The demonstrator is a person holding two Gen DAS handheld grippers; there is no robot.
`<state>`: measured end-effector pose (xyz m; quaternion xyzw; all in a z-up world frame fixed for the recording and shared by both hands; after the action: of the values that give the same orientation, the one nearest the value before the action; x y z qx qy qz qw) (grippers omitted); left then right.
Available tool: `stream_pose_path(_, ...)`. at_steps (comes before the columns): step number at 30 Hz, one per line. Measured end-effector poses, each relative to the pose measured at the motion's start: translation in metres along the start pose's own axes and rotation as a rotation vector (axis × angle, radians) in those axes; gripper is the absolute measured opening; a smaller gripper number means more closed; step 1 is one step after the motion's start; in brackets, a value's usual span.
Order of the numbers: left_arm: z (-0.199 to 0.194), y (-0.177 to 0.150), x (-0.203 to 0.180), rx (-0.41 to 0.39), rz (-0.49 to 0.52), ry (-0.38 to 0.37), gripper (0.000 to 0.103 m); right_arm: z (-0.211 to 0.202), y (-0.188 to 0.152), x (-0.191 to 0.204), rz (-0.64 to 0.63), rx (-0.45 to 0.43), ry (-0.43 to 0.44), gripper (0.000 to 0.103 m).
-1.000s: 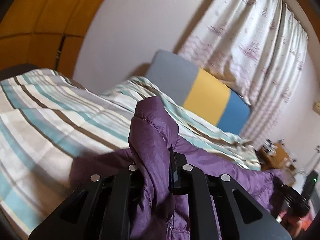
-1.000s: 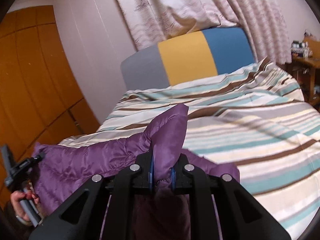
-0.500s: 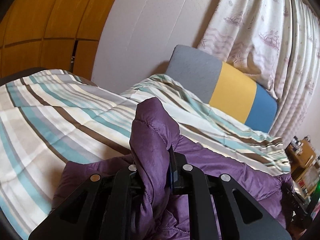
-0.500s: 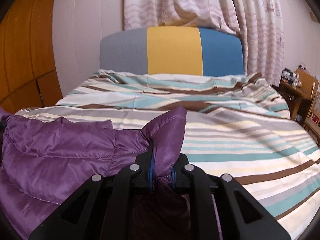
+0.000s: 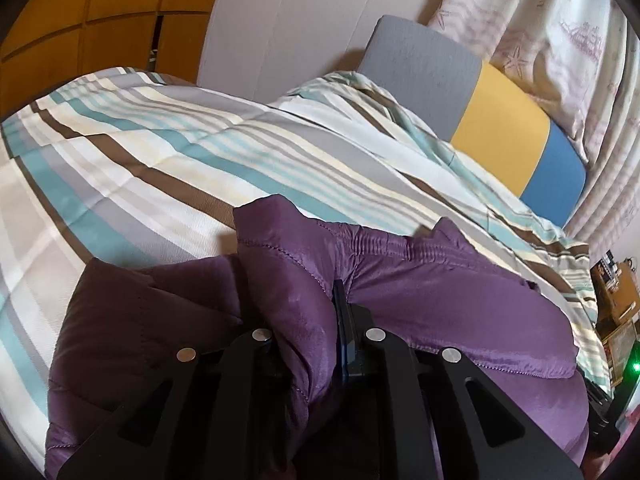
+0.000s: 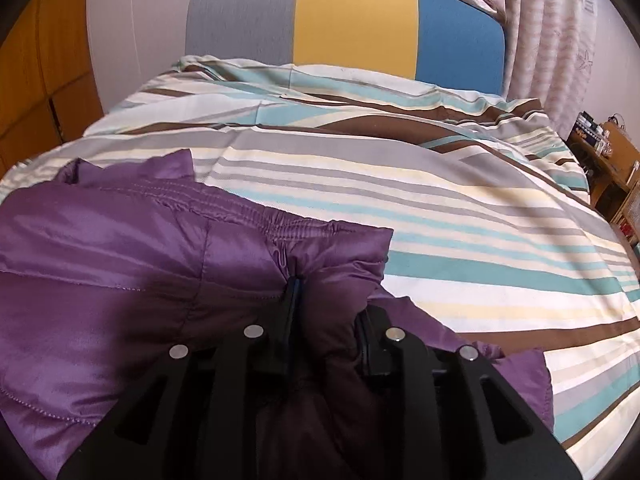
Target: Fold large clothes
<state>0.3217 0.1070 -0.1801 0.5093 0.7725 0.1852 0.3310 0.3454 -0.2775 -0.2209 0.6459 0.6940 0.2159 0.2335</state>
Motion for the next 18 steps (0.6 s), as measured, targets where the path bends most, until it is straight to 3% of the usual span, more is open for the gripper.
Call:
stream_pose_path(5,-0.004,-0.002,0.001,0.011,-0.004,0.018,0.020,0.000,-0.002,0.000,-0.006,-0.001,-0.014,0.024)
stream_pose_path(7,-0.014,-0.004,0.000,0.011,-0.002,0.057,0.035,-0.001,-0.002,0.001,-0.007,-0.002,-0.019,0.024)
stream_pose_path(9,-0.032,-0.006,-0.008,-0.005,0.005,0.036,0.075,-0.002,-0.002,0.001,-0.012,-0.003,-0.027,0.024)
stream_pose_path(10,-0.043,-0.006,-0.010,-0.030,0.003,0.037,0.083,-0.002,-0.002,0.001,-0.012,-0.004,-0.028,0.024)
stream_pose_path(14,-0.088,-0.009,-0.031,-0.165,0.013,0.084,0.093,-0.004,-0.001,0.000,-0.012,-0.006,-0.031,0.025)
stream_pose_path(18,-0.082,-0.013,-0.077,-0.131,0.124,0.067,0.093,-0.005,0.000,-0.002,-0.011,-0.010,-0.034,0.026)
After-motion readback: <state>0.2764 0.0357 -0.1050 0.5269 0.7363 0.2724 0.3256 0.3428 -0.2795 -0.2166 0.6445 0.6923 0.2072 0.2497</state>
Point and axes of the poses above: each gripper's, at about its wrist camera, not at the fingertips, and z roughly the way its jaws point, x to its left, y to its top, the point moved 8 cm from there along z, roughly the way its jaws point, and after that the axes turned 4 degrees about x, right-handed, at the moved point
